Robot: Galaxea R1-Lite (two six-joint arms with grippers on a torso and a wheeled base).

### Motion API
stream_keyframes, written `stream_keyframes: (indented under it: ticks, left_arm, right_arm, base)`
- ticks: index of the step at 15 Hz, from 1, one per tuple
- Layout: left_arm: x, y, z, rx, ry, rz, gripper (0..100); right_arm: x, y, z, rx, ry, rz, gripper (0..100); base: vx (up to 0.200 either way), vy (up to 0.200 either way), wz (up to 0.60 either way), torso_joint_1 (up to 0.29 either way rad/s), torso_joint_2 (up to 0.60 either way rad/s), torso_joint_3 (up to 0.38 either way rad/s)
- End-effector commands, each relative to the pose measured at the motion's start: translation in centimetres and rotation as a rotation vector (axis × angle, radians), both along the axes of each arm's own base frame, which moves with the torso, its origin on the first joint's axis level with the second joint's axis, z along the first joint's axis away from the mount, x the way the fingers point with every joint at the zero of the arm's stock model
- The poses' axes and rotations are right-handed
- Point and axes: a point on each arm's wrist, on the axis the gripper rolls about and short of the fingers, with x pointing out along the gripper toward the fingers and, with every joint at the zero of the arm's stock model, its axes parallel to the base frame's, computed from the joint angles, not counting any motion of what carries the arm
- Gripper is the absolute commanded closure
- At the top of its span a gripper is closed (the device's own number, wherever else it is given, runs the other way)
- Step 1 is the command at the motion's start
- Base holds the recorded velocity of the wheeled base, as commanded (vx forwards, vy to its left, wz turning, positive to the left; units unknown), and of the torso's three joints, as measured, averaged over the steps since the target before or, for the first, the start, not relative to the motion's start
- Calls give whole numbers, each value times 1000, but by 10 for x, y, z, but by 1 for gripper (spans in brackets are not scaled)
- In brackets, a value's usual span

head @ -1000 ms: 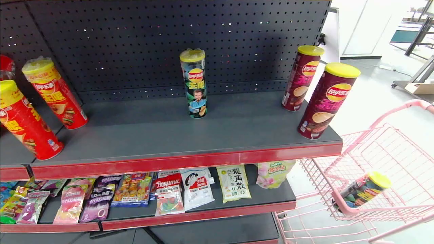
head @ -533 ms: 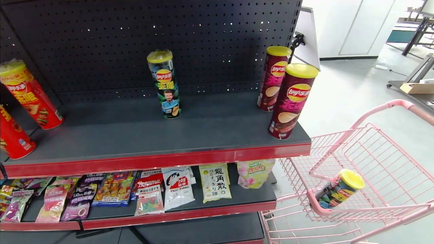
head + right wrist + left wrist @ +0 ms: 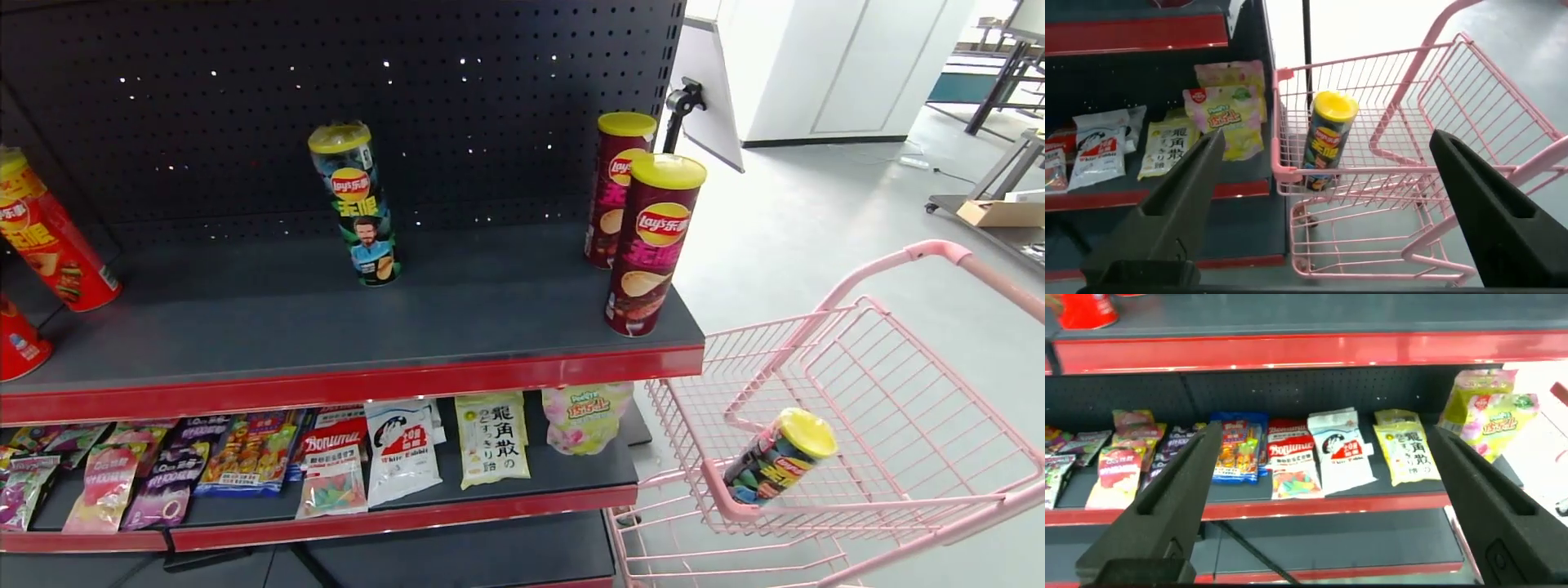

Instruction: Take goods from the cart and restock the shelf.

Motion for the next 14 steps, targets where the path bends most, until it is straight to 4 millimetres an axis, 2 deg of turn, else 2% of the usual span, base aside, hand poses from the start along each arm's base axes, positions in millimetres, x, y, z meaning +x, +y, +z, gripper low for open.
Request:
stream_keyframes:
  ticks: [1,9,14]
  left_arm:
    - [0,0,0,0,0,1,0]
    - [0,0,0,0,0,1,0]
    - [0,0,0,0,0,1,0]
  right_arm:
    - [0,0,0,1,1,0,0]
    - [0,0,0,1,0,-1,0]
    - [0,0,0,1,0,-1,0]
  base:
    - [0,0,-600,-2,7,7]
    - [0,0,-600,2,3,1]
    - [0,0,0,0,0,0]
